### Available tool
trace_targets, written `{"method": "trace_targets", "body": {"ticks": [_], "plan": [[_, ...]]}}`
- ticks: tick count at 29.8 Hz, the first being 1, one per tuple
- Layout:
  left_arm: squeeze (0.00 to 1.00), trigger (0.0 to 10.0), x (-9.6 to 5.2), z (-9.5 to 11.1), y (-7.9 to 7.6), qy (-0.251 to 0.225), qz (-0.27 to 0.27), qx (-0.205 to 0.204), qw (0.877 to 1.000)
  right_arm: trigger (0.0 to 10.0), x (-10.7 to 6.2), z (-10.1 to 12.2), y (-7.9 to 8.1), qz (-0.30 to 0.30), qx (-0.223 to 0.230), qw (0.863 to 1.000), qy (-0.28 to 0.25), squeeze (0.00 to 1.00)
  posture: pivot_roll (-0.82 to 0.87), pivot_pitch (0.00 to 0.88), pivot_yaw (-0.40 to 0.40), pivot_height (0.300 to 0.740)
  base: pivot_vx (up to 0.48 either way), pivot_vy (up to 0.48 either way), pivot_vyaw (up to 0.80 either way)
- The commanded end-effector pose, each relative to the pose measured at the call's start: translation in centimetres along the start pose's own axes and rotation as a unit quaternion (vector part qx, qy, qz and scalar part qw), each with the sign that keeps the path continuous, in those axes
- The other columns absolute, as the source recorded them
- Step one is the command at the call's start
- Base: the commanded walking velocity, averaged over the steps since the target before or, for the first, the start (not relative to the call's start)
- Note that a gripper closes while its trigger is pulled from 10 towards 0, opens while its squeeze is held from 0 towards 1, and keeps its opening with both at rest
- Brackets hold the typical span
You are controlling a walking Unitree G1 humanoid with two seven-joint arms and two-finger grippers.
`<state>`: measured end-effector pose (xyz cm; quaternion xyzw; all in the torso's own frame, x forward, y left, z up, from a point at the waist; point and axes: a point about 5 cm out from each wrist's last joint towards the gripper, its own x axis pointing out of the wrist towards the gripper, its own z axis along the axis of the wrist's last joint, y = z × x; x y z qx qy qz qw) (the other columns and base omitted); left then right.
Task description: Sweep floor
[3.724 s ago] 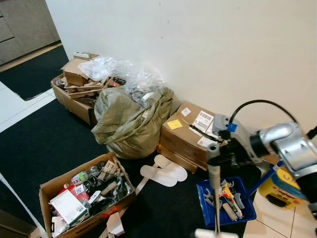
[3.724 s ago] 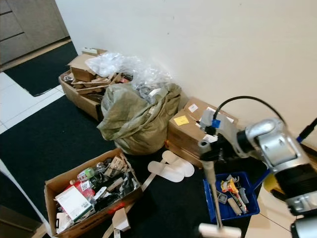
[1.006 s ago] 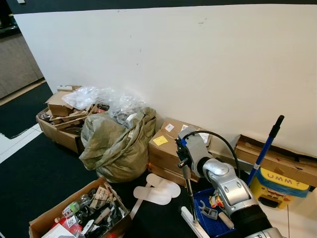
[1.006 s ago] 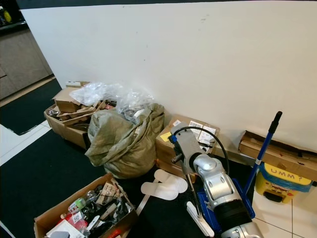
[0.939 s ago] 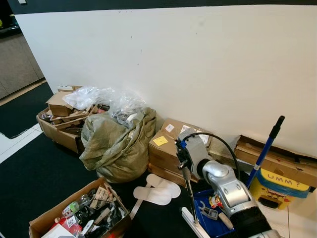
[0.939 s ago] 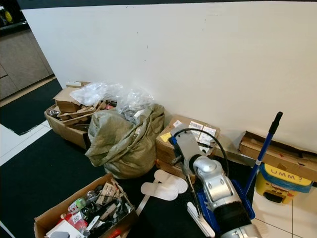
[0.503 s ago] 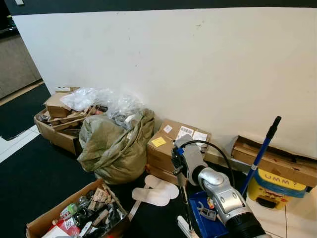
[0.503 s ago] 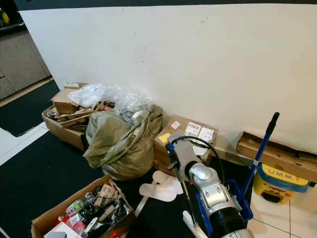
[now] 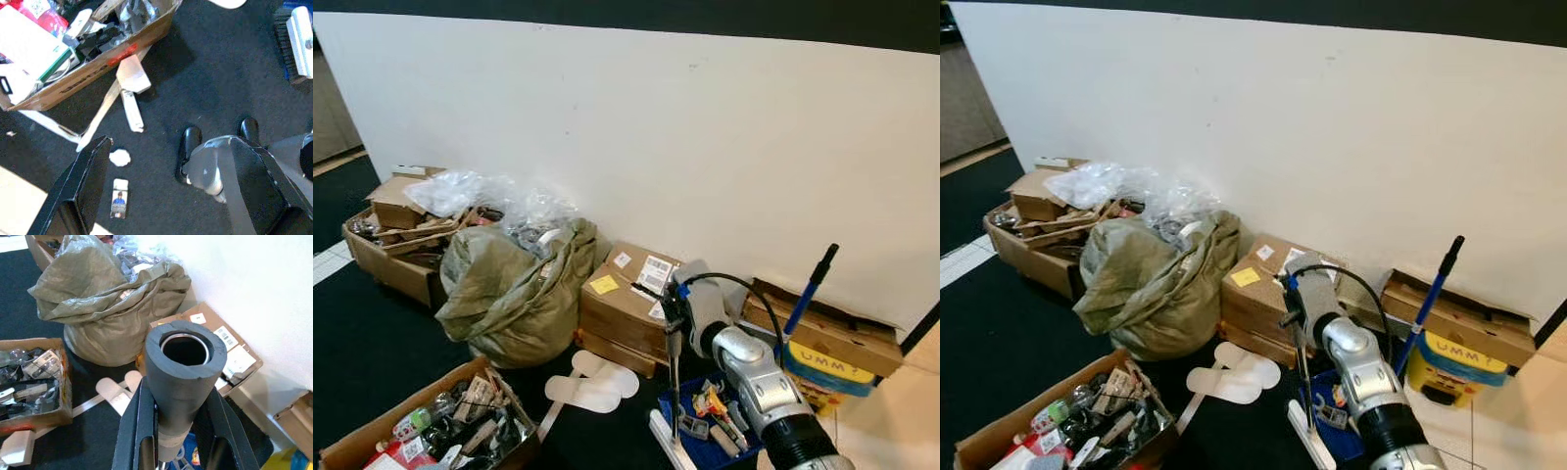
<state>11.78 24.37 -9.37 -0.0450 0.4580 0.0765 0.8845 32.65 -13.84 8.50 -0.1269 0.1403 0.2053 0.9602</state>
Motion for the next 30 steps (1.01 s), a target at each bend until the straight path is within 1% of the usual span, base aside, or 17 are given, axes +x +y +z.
{"method": "trace_targets", "body": {"ticks": [1, 3, 6, 14, 26, 30], "plan": [[0.00, 10.0, 0.03, -0.12, -0.31, 0.000, 0.001, -0.004, 1.000, 10.0, 0.19, 1.14, -0.44, -0.002, -0.006, 1.000, -0.028, 0.00, -0.18, 0.000, -0.097, 0.740, 0.000, 0.000, 0.00], [0.00, 10.0, 0.07, -0.17, -0.45, 0.001, 0.003, -0.006, 1.000, 10.0, 0.23, 1.29, -0.64, -0.006, 0.000, 0.999, -0.034, 0.00, -0.18, 0.000, -0.094, 0.740, 0.000, 0.000, 0.00], [0.00, 10.0, 0.11, -0.41, -0.67, 0.011, 0.010, -0.005, 1.000, 10.0, 0.37, 1.49, -1.05, -0.016, 0.025, 0.998, -0.048, 0.00, -0.16, 0.000, -0.083, 0.740, 0.000, 0.000, 0.00], [0.00, 10.0, 0.04, -0.85, -0.70, 0.023, 0.023, -0.003, 0.999, 10.0, 0.46, 1.40, -1.04, -0.020, 0.047, 0.997, -0.054, 0.00, -0.17, 0.000, -0.075, 0.740, 0.000, 0.000, 0.00], [0.00, 10.0, -0.03, -1.04, -0.52, 0.029, 0.025, 0.001, 0.999, 10.0, 0.84, 1.83, -1.15, -0.019, 0.047, 0.997, -0.063, 0.00, -0.17, 0.000, -0.056, 0.740, 0.000, 0.000, 0.00], [0.00, 10.0, -0.06, -1.10, -0.42, 0.031, 0.023, 0.003, 0.999, 10.0, 0.79, 1.36, -1.05, -0.020, 0.044, 0.997, -0.055, 0.00, -0.16, 0.000, -0.055, 0.740, 0.000, 0.000, 0.00]]}}
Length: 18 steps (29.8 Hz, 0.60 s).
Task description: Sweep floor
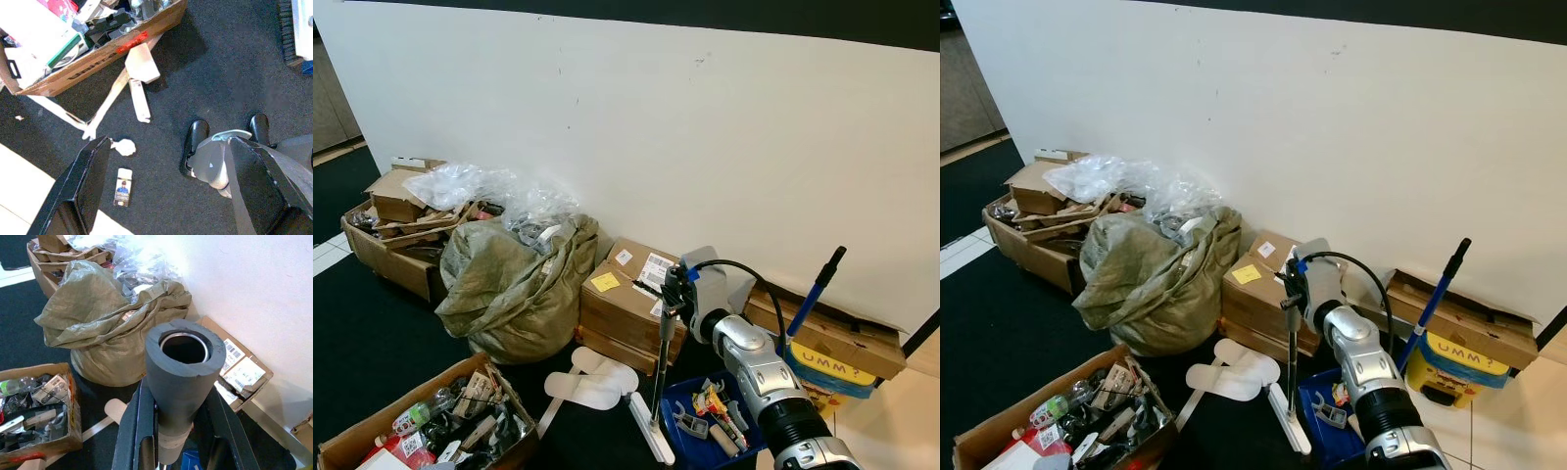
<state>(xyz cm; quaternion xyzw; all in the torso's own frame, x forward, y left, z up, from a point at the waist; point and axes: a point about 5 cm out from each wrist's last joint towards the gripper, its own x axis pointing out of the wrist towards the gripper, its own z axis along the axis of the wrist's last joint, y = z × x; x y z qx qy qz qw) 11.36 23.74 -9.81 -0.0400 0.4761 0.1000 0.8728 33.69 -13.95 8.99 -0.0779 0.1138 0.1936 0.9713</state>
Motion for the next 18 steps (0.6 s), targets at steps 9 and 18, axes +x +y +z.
{"method": "trace_targets", "body": {"ticks": [9, 18], "plan": [[0.00, 10.0, -0.2, -0.8, 0.2, 0.020, -0.001, 0.013, 1.000, 10.0, 0.2, -0.5, -0.2, -0.010, 0.016, 1.000, 0.000, 0.00, -0.15, 0.000, -0.047, 0.740, 0.000, 0.000, 0.00], [0.00, 10.0, -0.2, -0.7, 0.3, 0.019, 0.000, 0.011, 1.000, 10.0, 0.1, -1.0, 0.2, -0.001, 0.016, 1.000, 0.007, 0.00, -0.16, 0.000, -0.051, 0.740, 0.000, 0.000, 0.00]]}}
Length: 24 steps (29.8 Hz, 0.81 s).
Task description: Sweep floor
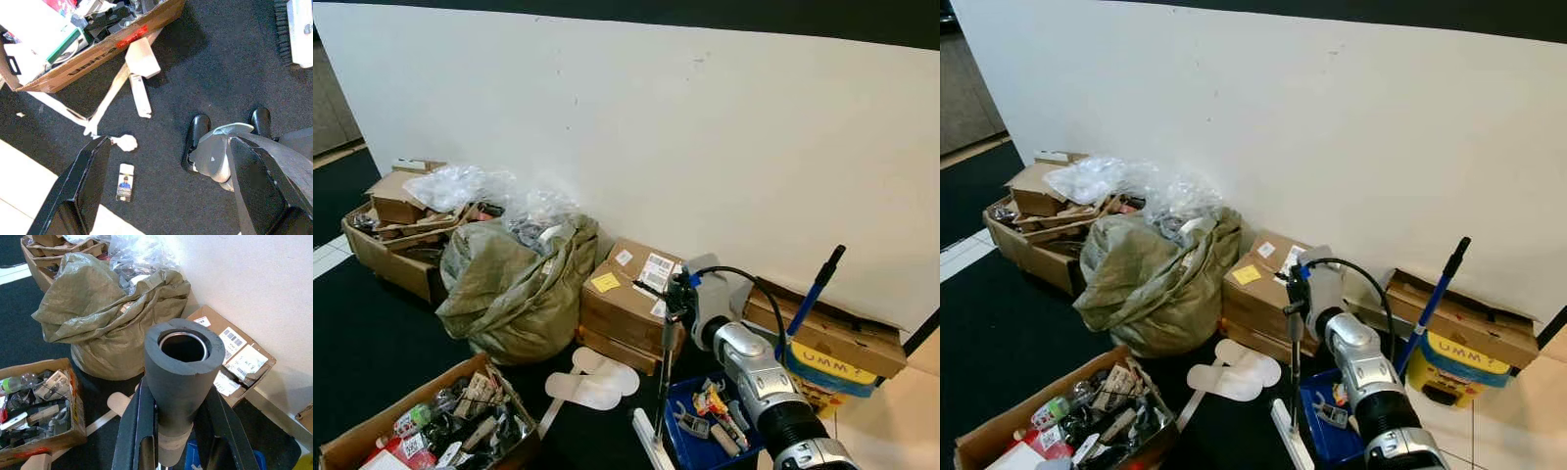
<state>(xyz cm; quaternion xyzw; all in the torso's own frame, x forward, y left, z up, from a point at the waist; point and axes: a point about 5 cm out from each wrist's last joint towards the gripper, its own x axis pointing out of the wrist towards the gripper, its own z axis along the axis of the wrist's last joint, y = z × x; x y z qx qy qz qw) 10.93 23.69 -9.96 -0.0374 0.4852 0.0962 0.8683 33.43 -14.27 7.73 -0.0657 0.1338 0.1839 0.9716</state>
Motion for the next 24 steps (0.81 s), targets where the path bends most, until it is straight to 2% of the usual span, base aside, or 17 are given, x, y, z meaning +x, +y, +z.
{"method": "trace_targets", "body": {"ticks": [1, 3, 4, 8, 14, 24], "plan": [[0.00, 10.0, -0.08, -0.25, 0.27, 0.008, 0.001, 0.001, 1.000, 10.0, 0.10, 0.29, 0.21, 0.005, 0.004, 1.000, -0.011, 0.00, -0.16, 0.000, -0.051, 0.740, 0.000, 0.000, 0.00], [0.00, 10.0, -0.08, -0.25, 0.27, 0.008, 0.001, 0.001, 1.000, 10.0, 0.10, 0.29, 0.21, 0.005, 0.004, 1.000, -0.011, 0.00, -0.16, 0.000, -0.051, 0.740, 0.000, 0.000, 0.00], [0.00, 10.0, -0.09, -0.32, 0.28, 0.006, 0.005, -0.030, 1.000, 10.0, 0.10, 0.29, 0.03, 0.003, 0.014, 1.000, -0.011, 0.00, -0.16, 0.000, -0.044, 0.740, 0.000, 0.000, 0.00], [0.00, 10.0, -0.11, -0.40, 0.32, 0.004, 0.010, -0.058, 0.998, 10.0, 0.06, 0.24, -0.07, 0.001, 0.024, 1.000, -0.010, 0.00, -0.17, 0.000, -0.041, 0.740, 0.000, 0.000, 0.00], [0.00, 10.0, -0.17, -0.62, 0.39, 0.011, 0.009, -0.046, 0.999, 10.0, -0.12, -0.22, 0.34, 0.010, 0.023, 1.000, -0.009, 0.00, -0.16, 0.000, -0.042, 0.740, 0.000, 0.000, 0.00], [0.00, 10.0, -0.16, -0.72, 0.38, 0.017, 0.007, -0.052, 0.999, 10.0, -0.02, -0.13, 0.22, 0.013, 0.017, 1.000, -0.007, 0.00, -0.16, 0.000, -0.045, 0.740, 0.000, 0.000, 0.00]]}}
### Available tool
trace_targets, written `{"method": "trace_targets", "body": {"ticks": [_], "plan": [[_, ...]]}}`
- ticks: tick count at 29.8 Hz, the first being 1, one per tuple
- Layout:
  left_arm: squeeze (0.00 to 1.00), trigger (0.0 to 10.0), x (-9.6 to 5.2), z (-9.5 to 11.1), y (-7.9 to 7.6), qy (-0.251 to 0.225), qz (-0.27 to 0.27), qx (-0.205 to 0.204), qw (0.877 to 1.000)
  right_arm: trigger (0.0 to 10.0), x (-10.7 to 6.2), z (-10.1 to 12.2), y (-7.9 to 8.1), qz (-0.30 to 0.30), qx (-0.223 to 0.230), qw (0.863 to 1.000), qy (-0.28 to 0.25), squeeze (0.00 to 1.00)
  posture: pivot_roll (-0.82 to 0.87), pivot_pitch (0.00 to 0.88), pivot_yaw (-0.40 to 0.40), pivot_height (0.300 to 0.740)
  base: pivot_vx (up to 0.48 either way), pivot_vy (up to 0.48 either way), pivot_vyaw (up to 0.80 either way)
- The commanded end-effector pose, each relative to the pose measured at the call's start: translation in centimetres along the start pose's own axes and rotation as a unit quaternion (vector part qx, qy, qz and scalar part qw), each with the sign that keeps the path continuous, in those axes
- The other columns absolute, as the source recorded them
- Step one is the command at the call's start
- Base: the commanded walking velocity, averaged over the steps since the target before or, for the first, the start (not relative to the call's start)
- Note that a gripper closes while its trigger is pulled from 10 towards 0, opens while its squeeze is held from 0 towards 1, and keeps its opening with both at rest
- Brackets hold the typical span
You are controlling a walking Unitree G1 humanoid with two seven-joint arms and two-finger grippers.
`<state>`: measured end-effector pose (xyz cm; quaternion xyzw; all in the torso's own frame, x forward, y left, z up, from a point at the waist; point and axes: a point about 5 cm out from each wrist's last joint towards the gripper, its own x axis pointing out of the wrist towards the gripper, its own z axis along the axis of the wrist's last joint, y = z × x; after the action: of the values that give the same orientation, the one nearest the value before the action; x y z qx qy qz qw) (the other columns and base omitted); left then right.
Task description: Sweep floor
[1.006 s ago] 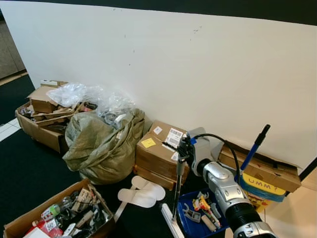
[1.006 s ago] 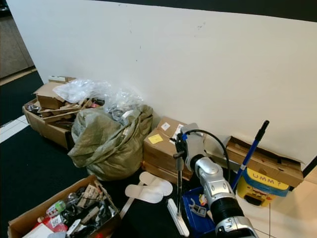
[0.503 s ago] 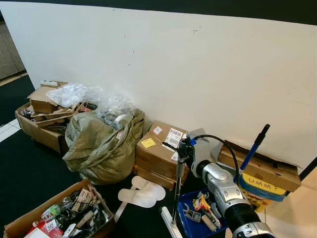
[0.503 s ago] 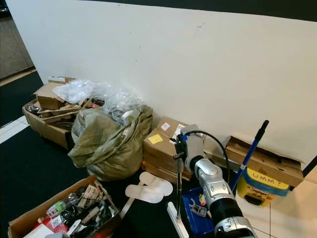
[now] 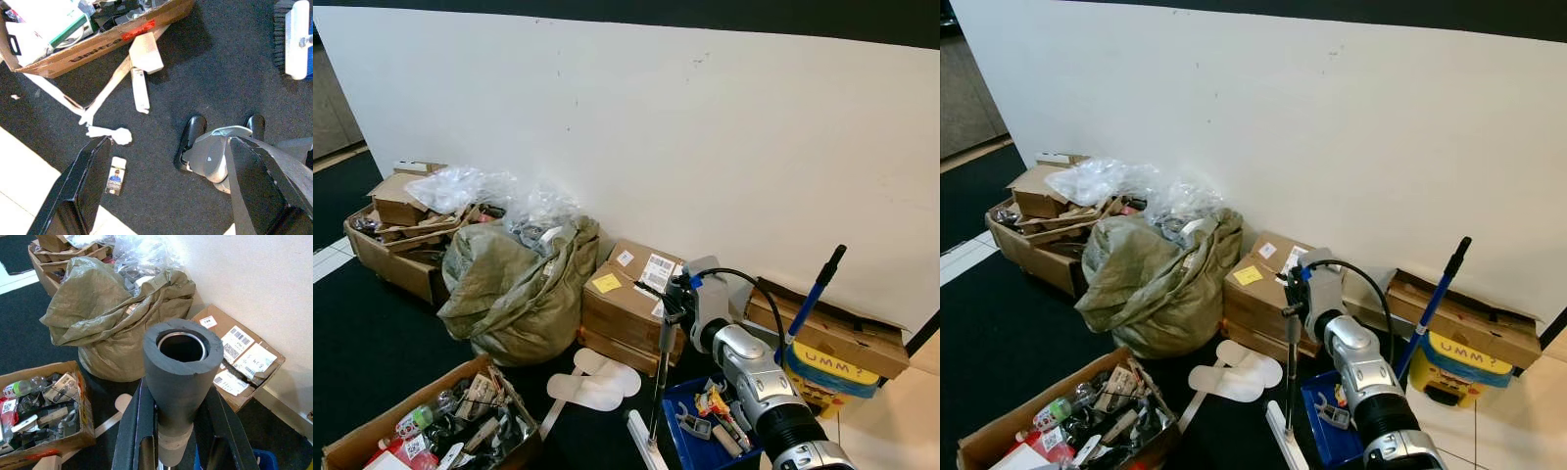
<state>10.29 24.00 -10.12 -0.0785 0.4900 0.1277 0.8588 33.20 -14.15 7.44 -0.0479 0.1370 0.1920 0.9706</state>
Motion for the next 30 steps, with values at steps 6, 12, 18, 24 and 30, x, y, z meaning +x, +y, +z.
{"method": "trace_targets", "body": {"ticks": [6, 12, 18, 24, 30], "plan": [[0.00, 10.0, 0.0, 0.0, 0.0, 0.005, 0.002, -0.003, 1.000, 10.0, 0.2, 0.2, 0.3, 0.007, 0.002, 1.000, -0.006, 0.00, -0.15, 0.000, -0.044, 0.740, 0.000, 0.000, 0.00], [0.00, 10.0, 0.1, 0.2, 0.1, 0.002, 0.008, -0.013, 1.000, 10.0, 0.5, 0.7, 0.5, 0.018, -0.005, 1.000, -0.008, 0.00, -0.16, 0.000, -0.033, 0.740, 0.000, 0.000, 0.00], [0.00, 10.0, 0.1, 0.4, 0.3, -0.001, 0.011, -0.012, 1.000, 10.0, 0.6, 1.3, 0.0, 0.015, -0.009, 1.000, -0.009, 0.00, -0.16, 0.000, -0.028, 0.740, 0.000, 0.000, 0.00], [0.00, 10.0, 0.0, 0.4, 0.6, 0.002, 0.012, 0.005, 1.000, 10.0, 0.7, 1.4, 0.0, 0.012, -0.010, 1.000, -0.009, 0.00, -0.16, 0.000, -0.004, 0.740, -0.266, 0.000, 0.00], [0.00, 10.0, 0.0, 0.4, 0.8, 0.005, 0.013, 0.021, 1.000, 10.0, 0.7, 1.5, 0.0, 0.006, -0.007, 1.000, -0.012, 0.00, -0.15, 0.000, -0.001, 0.740, -0.344, 0.000, 0.00]]}}
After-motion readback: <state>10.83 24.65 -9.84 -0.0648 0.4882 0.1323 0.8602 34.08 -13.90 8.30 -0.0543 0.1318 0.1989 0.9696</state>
